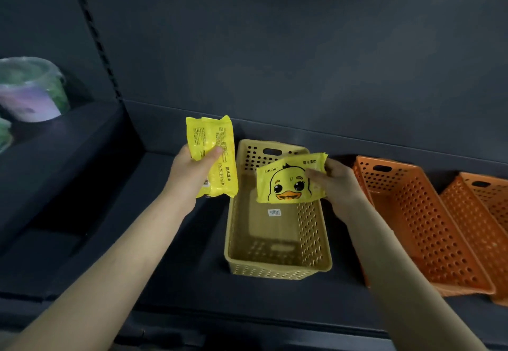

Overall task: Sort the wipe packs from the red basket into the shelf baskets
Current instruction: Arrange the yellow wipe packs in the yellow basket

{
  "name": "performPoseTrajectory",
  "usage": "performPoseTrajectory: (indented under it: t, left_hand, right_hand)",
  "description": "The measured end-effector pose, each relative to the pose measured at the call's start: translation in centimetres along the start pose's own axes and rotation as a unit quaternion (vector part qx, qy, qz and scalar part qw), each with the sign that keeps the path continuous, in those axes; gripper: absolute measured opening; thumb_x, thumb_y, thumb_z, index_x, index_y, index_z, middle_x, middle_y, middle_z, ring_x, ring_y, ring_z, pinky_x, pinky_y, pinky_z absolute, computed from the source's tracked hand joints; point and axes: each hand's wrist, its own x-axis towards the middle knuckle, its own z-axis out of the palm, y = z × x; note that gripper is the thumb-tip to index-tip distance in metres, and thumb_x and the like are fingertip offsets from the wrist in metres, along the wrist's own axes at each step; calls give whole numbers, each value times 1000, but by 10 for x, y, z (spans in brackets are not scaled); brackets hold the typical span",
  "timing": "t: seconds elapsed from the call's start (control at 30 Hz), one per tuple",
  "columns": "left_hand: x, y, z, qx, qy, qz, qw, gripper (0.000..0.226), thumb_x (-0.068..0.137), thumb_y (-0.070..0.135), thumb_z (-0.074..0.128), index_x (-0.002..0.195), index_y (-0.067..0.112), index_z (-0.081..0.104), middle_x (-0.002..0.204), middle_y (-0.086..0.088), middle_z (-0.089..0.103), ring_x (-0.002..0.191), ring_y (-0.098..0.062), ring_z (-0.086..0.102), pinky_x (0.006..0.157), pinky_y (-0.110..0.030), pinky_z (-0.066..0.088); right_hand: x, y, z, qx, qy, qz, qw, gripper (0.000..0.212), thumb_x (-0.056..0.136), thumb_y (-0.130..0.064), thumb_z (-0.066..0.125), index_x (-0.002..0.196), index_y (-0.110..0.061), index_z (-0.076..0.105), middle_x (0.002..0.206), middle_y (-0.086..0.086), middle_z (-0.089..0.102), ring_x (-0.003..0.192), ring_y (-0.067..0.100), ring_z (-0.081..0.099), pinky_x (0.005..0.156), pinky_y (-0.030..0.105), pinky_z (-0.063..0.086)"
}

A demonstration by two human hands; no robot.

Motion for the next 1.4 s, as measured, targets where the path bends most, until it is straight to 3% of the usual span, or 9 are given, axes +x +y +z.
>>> performPoseTrajectory:
  t: [0.13, 0.27, 0.37, 0.43, 0.57, 0.73, 1.1, 1.23, 1.4]
  left_hand:
    - [16, 0, -7, 14, -60, -52, 997, 25, 86, 41, 70, 109, 33, 64, 103, 9, 73, 92, -14, 70, 74, -37, 57]
    - [29, 0, -14, 41, -105, -64, 992, 25, 85, 41, 72, 108, 32, 65, 102, 8, 75, 91, -15, 72, 78, -40, 58]
    - [36, -4, -18, 54, -121, -73, 988, 25, 84, 41, 72, 107, 34, 65, 98, 10, 75, 89, -14, 73, 76, -39, 58]
    - [39, -7, -19, 60, -122, -79, 988, 25, 84, 42, 72, 106, 35, 65, 96, 11, 75, 88, -13, 73, 75, -38, 58]
    - [39, -11, -21, 57, -114, -93, 987, 22, 84, 41, 72, 104, 35, 65, 92, 14, 76, 81, -10, 73, 64, -30, 57]
    - [37, -12, -24, 45, -115, -103, 987, 25, 83, 41, 73, 106, 34, 66, 94, 12, 76, 81, -9, 73, 61, -29, 57]
    - [17, 9, -30, 10, -87, -106, 991, 25, 84, 49, 67, 102, 33, 67, 95, 7, 76, 83, -13, 74, 56, -29, 58]
    - [6, 29, -36, 13, -92, -111, 989, 33, 90, 55, 56, 112, 31, 65, 102, 4, 76, 91, -18, 73, 70, -36, 59]
    - [-14, 62, -20, -44, -132, -138, 981, 44, 99, 53, 39, 129, 27, 58, 116, 1, 72, 102, -19, 71, 81, -41, 55]
  right_hand:
    - [20, 9, 34, -69, 7, 39, 997, 16, 91, -11, 64, 107, -16, 63, 108, 4, 71, 96, 19, 68, 81, 35, 57]
    - [39, 20, 59, -150, -7, 73, 986, 51, 87, -13, 69, 133, -19, 47, 124, 4, 61, 114, 25, 59, 98, 47, 50]
    - [47, 23, 66, -247, 19, 54, 967, 72, 84, -15, 72, 144, -16, 32, 127, 6, 57, 115, 24, 56, 91, 36, 51]
    - [46, 25, 68, -344, 33, 21, 938, 82, 85, -14, 72, 148, -12, 21, 131, 12, 55, 114, 24, 56, 84, 31, 50]
    - [39, 34, 71, -531, 41, -133, 836, 79, 80, -14, 76, 146, -16, 33, 152, 9, 32, 140, 32, 31, 112, 45, 38]
    - [48, 45, 72, -482, -105, -18, 870, 66, 84, -23, 73, 141, -12, 43, 142, 9, 50, 129, 25, 48, 107, 35, 42]
    - [56, 58, 81, -313, -85, 45, 945, 68, 85, -18, 72, 146, -19, 41, 149, 9, 43, 131, 28, 46, 104, 36, 44]
    - [46, 31, 60, -311, -129, -20, 942, 65, 85, -26, 73, 143, -21, 45, 144, 5, 48, 130, 24, 46, 93, 29, 41]
    - [6, -23, 38, -117, -234, -143, 955, 41, 93, -37, 61, 133, -41, 54, 130, -21, 59, 124, -3, 52, 103, 34, 47]
